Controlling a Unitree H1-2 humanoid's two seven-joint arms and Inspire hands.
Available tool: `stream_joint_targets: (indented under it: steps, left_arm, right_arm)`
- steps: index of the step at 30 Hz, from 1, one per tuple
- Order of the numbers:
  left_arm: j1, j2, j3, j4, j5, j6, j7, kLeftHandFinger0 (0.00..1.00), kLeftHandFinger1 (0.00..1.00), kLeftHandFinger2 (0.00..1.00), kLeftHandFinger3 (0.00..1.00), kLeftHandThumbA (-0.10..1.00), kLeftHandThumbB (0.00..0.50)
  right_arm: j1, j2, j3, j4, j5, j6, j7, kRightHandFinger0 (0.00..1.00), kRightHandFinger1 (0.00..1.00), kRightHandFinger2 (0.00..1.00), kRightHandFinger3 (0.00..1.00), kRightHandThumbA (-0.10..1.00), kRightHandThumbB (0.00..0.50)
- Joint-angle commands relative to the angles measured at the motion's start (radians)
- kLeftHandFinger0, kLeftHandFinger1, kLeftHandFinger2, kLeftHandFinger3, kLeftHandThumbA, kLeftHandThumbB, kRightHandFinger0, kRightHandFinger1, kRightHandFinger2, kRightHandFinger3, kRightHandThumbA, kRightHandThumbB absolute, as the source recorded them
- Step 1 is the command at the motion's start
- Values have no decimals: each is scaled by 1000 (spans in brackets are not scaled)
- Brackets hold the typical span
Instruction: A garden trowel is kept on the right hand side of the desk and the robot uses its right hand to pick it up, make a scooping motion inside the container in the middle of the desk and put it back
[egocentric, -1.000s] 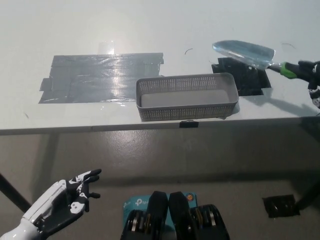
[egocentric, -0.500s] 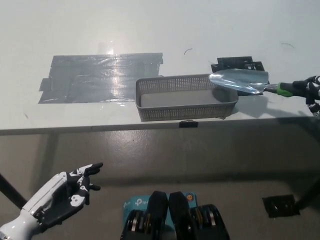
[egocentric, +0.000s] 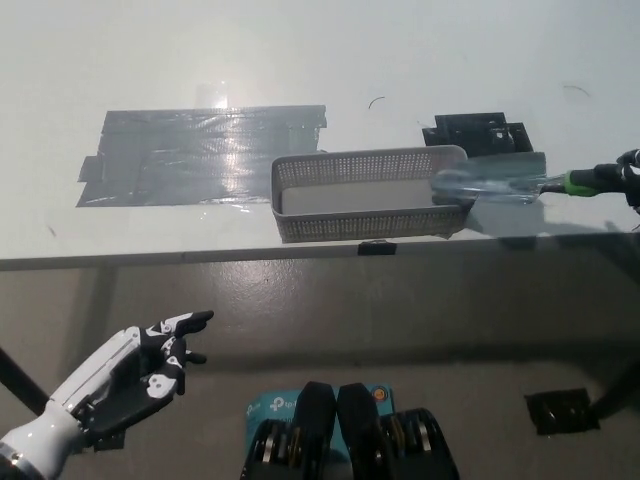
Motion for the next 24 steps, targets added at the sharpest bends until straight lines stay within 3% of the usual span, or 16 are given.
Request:
stream_joint_targets:
  steps: [1,3,4,7,8,9,12,13,14,15,16,17,19,20,23,24]
  left_arm:
    - [-28,38,-7,-39,15,12,-13,849,1000,979,984,696,122]
    - [-34,42,-7,-47,14,18,-14,859,1000,984,986,708,119]
    - [-35,43,-7,-50,13,20,-14,859,1000,985,985,710,120]
    - [-47,46,-17,-54,19,20,-17,857,1000,984,983,719,120]
    - [-49,45,-17,-57,13,28,-17,864,1000,989,989,719,116]
    - [-53,44,-21,-63,15,35,-14,860,1000,987,989,726,130]
    - [-61,42,-30,-66,27,31,-11,838,1000,972,979,736,126]
    - [-62,44,-34,-61,32,22,-14,831,1000,972,988,733,105]
    - [-61,45,-38,-63,40,18,-14,826,1000,971,999,734,104]
    - [-61,46,-40,-61,40,11,-17,829,1000,972,1000,737,97]
    - [-61,46,-40,-63,41,11,-17,832,1000,971,1000,735,92]
    - [-59,42,-43,-63,41,10,-18,834,1000,971,1000,734,93]
    - [-58,42,-43,-62,39,7,-20,840,1000,974,1000,732,99]
    - [-56,42,-44,-62,39,6,-21,840,1000,976,1000,726,92]
    - [-54,40,-43,-65,36,8,-22,831,1000,979,1000,717,91]
    - [-54,41,-41,-65,32,8,-24,830,1000,977,1000,713,101]
  right_arm:
    - [-111,-79,58,-29,19,-4,-78,0,0,230,395,-100,22]
    - [-134,-87,103,-49,3,-4,-95,0,0,193,316,-100,91]
    - [-142,-86,124,-45,-3,-4,-122,0,0,149,259,-100,101]
    - [-138,-113,143,-104,27,-4,-60,0,0,228,265,-65,104]
    - [-142,-112,143,-111,18,-4,-65,0,0,204,252,-70,151]
    - [-151,-109,148,-113,18,-4,-59,0,0,105,240,-99,159]
    - [-166,-116,169,-119,46,-4,-42,0,0,72,250,-100,156]
    - [-198,-106,180,-115,40,-4,-35,0,0,62,219,-100,123]
    - [-224,-99,190,-109,35,-4,-34,0,0,95,204,-100,122]
    - [-243,-101,201,-119,57,-4,-1,0,0,163,188,-100,85]
    - [-260,-99,214,-122,77,-4,14,0,0,150,171,-100,3]
    - [-274,-94,204,-125,81,-4,42,0,0,215,152,-100,49]
    - [-290,-77,158,-131,67,-4,110,0,0,179,165,-100,103]
    - [-295,-76,143,-143,81,-4,155,0,0,275,154,-100,142]
    - [-335,-64,145,-138,105,-4,217,0,0,135,132,-100,173]
    - [-349,-57,150,-128,109,-4,234,0,0,15,137,-100,208]
